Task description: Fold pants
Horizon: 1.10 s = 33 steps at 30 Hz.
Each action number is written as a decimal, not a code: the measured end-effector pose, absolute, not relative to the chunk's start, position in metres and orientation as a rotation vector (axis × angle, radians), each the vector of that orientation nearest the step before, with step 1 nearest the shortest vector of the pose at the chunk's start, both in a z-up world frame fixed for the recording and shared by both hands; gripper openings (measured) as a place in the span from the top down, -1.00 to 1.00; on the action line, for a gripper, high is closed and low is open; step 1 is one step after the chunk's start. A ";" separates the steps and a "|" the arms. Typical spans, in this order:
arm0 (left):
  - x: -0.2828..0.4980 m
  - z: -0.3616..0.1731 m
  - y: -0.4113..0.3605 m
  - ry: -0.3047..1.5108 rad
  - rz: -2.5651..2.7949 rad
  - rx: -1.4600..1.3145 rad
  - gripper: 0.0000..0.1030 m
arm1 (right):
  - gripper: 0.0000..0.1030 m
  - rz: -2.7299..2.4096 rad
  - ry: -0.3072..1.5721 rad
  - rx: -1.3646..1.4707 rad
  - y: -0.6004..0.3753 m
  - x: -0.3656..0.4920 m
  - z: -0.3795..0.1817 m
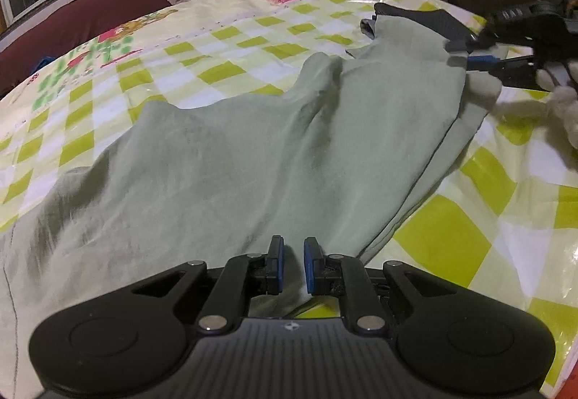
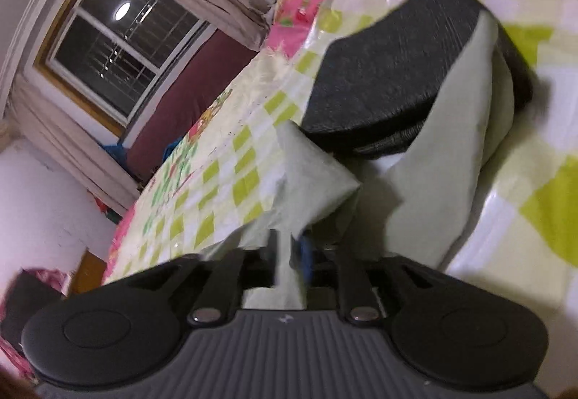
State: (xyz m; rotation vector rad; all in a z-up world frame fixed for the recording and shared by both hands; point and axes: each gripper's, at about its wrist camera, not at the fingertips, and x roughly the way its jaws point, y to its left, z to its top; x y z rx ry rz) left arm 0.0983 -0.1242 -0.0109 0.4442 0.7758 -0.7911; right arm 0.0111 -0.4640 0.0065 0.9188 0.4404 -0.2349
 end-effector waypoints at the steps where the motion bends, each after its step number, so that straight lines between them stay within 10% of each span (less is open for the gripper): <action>1: 0.098 -0.011 -0.126 0.776 -0.791 0.454 0.42 | 0.24 -0.229 0.428 0.957 -0.470 0.014 0.002; 12: 0.097 -0.013 -0.138 0.788 -0.782 0.506 0.42 | 0.19 -0.033 0.156 1.343 -0.518 0.056 -0.005; 19: 0.094 -0.015 -0.142 0.779 -0.774 0.534 0.42 | -0.03 -0.159 -0.048 0.851 -0.478 -0.006 0.074; 29: 0.090 -0.015 -0.149 0.778 -0.761 0.584 0.43 | -0.08 -0.410 0.222 0.963 -0.521 -0.024 -0.006; 33: 0.089 -0.016 -0.153 0.771 -0.762 0.625 0.43 | 0.41 -0.421 0.194 1.092 -0.542 -0.043 -0.018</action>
